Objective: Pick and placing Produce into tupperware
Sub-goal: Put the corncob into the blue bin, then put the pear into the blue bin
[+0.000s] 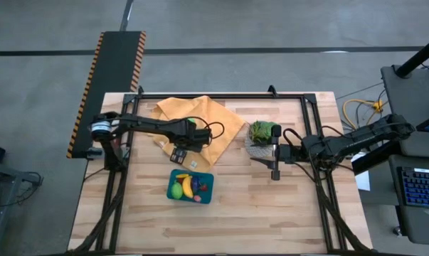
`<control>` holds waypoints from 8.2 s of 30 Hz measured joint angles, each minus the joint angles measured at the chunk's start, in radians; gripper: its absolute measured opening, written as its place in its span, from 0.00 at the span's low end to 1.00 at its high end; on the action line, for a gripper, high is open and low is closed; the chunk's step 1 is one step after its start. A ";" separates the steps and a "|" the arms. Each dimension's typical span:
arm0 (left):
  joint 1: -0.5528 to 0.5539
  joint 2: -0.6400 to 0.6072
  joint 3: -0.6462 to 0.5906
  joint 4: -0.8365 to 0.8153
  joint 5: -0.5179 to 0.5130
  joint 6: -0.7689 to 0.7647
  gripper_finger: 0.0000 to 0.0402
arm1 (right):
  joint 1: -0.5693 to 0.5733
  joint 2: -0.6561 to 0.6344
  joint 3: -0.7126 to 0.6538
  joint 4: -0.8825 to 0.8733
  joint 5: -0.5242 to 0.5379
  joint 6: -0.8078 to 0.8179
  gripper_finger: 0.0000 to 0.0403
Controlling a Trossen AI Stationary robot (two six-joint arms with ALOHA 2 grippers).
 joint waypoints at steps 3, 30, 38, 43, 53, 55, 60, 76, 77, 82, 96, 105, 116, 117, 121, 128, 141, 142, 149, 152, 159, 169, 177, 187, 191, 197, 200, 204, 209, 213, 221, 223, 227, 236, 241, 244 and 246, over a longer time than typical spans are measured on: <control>-0.008 -0.018 0.001 -0.001 0.002 -0.005 0.52 | 0.000 0.000 0.000 0.000 0.000 0.009 0.48; -0.188 -0.239 0.034 0.221 0.138 -0.260 0.52 | 0.000 0.000 0.000 -0.003 0.000 0.008 0.48; -0.253 -0.229 0.030 0.217 0.141 -0.319 0.52 | 0.000 0.000 0.000 -0.003 0.000 0.008 0.48; -0.282 -0.229 0.030 0.218 0.139 -0.367 0.52 | 0.000 0.000 0.000 -0.003 0.000 0.008 0.48; -0.321 -0.229 0.024 0.220 0.137 -0.426 0.52 | 0.000 0.000 0.000 -0.003 0.000 0.009 0.48; -0.322 -0.229 0.024 0.221 0.136 -0.450 0.52 | 0.000 0.000 0.000 -0.003 0.000 0.009 0.48; -0.330 -0.228 0.022 0.234 0.134 -0.520 0.52 | 0.000 0.000 0.000 -0.003 0.000 0.009 0.48; -0.354 -0.095 0.010 0.276 0.150 -0.551 0.52 | 0.000 0.000 0.000 -0.010 0.000 0.016 0.48; -0.354 -0.089 0.010 0.275 0.153 -0.551 0.52 | 0.000 0.000 0.000 -0.011 0.000 0.016 0.48; -0.354 -0.065 0.011 0.271 0.154 -0.551 0.52 | 0.000 0.000 0.000 -0.014 0.000 0.016 0.48; -0.355 -0.065 0.010 0.263 0.158 -0.578 0.52 | 0.000 0.000 0.000 -0.014 0.000 0.016 0.48; -0.381 -0.065 0.016 0.264 0.159 -0.581 0.52 | 0.000 0.000 0.000 -0.014 0.000 0.016 0.48; -0.406 -0.065 0.027 0.260 0.103 -0.577 0.52 | 0.000 0.000 0.000 -0.014 0.000 0.015 0.48; -0.406 -0.065 0.027 0.260 0.102 -0.577 0.52 | 0.000 0.000 0.000 -0.014 0.000 0.015 0.48; -0.411 -0.065 0.029 0.259 0.095 -0.578 0.52 | 0.000 0.000 0.000 -0.014 0.000 0.015 0.48; -0.446 -0.064 0.043 0.234 0.091 -0.578 0.52 | 0.000 0.000 0.000 -0.017 0.000 0.015 0.48; -0.465 -0.064 0.022 0.241 0.074 -0.609 0.52 | 0.000 0.000 0.000 -0.018 0.000 0.015 0.48; -0.465 -0.064 0.022 0.241 0.074 -0.613 0.52 | 0.000 0.000 0.000 -0.018 0.000 0.016 0.48; -0.465 -0.063 0.021 0.237 0.074 -0.630 0.53 | 0.000 0.000 0.000 -0.018 0.000 0.016 0.48; -0.462 -0.059 0.021 0.240 0.074 -0.630 0.56 | 0.000 0.000 0.000 -0.018 0.000 0.016 0.48; -0.456 -0.050 0.019 0.244 0.072 -0.630 0.62 | 0.000 0.000 0.000 -0.018 0.000 0.016 0.48; -0.451 -0.051 0.066 0.241 0.079 -0.630 0.65 | 0.000 0.000 0.000 -0.017 0.000 0.016 0.48; -0.413 -0.065 0.118 0.224 0.008 -0.629 0.65 | 0.000 0.000 0.000 -0.018 0.000 0.016 0.48; -0.301 -0.152 0.134 0.211 -0.248 -0.673 0.65 | 0.000 0.000 0.000 -0.023 0.000 0.016 0.48; -0.197 -0.213 0.129 0.208 -0.287 -0.770 0.65 | 0.000 0.000 0.000 -0.022 0.000 0.034 0.48; 0.025 -0.274 0.128 0.217 -0.273 -0.954 0.65 | 0.000 0.000 0.000 -0.022 0.000 0.035 0.48; 0.130 -0.281 0.127 0.239 -0.181 -0.995 0.65 | 0.000 0.000 0.000 -0.022 0.000 0.035 0.48; 0.229 -0.274 0.127 0.275 -0.046 -1.019 0.65 | 0.000 0.000 0.000 -0.022 -0.001 0.035 0.48; 0.294 -0.249 0.127 0.281 -0.037 -1.045 0.65 | 0.000 0.000 0.000 -0.022 -0.001 0.035 0.48; 0.333 -0.247 0.123 0.313 -0.051 -1.042 0.65 | 0.000 0.000 0.000 -0.022 0.000 0.035 0.48; 0.367 -0.248 0.122 0.440 -0.052 -0.970 0.65 | 0.000 0.000 0.000 -0.021 -0.001 0.035 0.48; 0.375 -0.248 0.122 0.441 -0.052 -0.975 0.65 | 0.000 0.000 0.000 -0.021 -0.001 0.035 0.48; 0.401 -0.246 0.120 0.397 0.000 -0.977 0.65 | 0.000 0.000 0.000 -0.021 -0.001 0.035 0.48; 0.435 -0.245 0.100 0.338 0.062 -0.930 0.65 | 0.000 0.000 0.000 -0.021 -0.001 0.034 0.48; 0.440 -0.229 0.098 0.332 0.080 -0.941 0.65 | 0.000 0.000 0.000 -0.021 -0.001 0.033 0.48; 0.440 -0.222 0.098 0.336 0.111 -0.939 0.65 | 0.000 0.000 0.000 -0.021 -0.001 0.031 0.48; 0.439 -0.214 0.098 0.342 0.141 -0.928 0.65 | 0.000 0.000 0.000 -0.021 -0.001 0.031 0.48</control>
